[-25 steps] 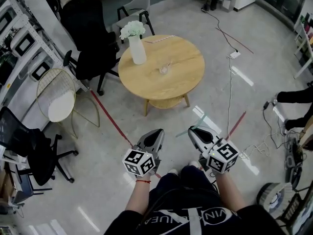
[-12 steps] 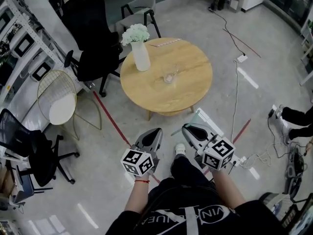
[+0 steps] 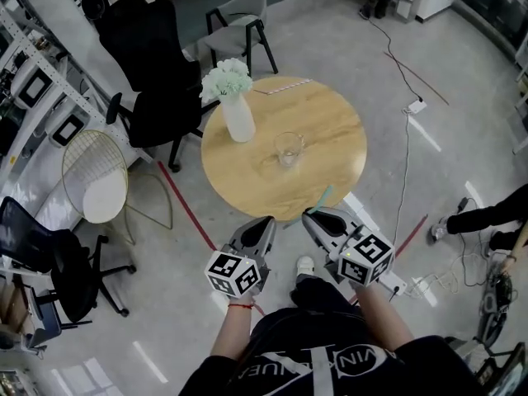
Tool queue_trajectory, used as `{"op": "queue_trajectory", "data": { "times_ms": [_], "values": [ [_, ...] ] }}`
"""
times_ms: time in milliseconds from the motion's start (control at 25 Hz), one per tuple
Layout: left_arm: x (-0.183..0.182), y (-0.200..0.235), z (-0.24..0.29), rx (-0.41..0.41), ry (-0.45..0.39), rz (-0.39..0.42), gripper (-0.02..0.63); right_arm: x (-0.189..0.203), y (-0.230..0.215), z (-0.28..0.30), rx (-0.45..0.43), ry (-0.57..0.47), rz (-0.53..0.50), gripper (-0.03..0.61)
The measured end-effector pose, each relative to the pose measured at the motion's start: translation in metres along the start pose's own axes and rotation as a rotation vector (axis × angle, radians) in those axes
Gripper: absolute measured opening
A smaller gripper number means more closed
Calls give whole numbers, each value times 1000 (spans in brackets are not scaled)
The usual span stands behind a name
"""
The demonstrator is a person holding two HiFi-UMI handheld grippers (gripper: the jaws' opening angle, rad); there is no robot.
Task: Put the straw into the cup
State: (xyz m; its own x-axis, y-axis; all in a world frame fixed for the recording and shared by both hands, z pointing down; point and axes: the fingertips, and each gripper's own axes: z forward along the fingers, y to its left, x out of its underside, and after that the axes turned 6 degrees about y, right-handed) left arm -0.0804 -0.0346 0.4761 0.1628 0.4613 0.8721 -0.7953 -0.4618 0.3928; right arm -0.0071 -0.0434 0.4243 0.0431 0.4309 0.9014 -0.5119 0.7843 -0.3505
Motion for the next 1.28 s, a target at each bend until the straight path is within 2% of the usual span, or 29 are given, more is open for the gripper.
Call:
{"op": "queue_trajectory", "data": {
  "times_ms": [480, 840, 1280],
  "values": [
    [-26, 37, 53, -23, 19, -16, 8, -30, -59, 40, -31, 11, 16, 28],
    [-41, 52, 80, -51, 1, -31, 8, -55, -93, 51, -49, -21, 7, 28],
    [-41, 62, 94, -59, 39, -23, 8, -85, -116, 59, -50, -86, 22, 28]
  ]
}}
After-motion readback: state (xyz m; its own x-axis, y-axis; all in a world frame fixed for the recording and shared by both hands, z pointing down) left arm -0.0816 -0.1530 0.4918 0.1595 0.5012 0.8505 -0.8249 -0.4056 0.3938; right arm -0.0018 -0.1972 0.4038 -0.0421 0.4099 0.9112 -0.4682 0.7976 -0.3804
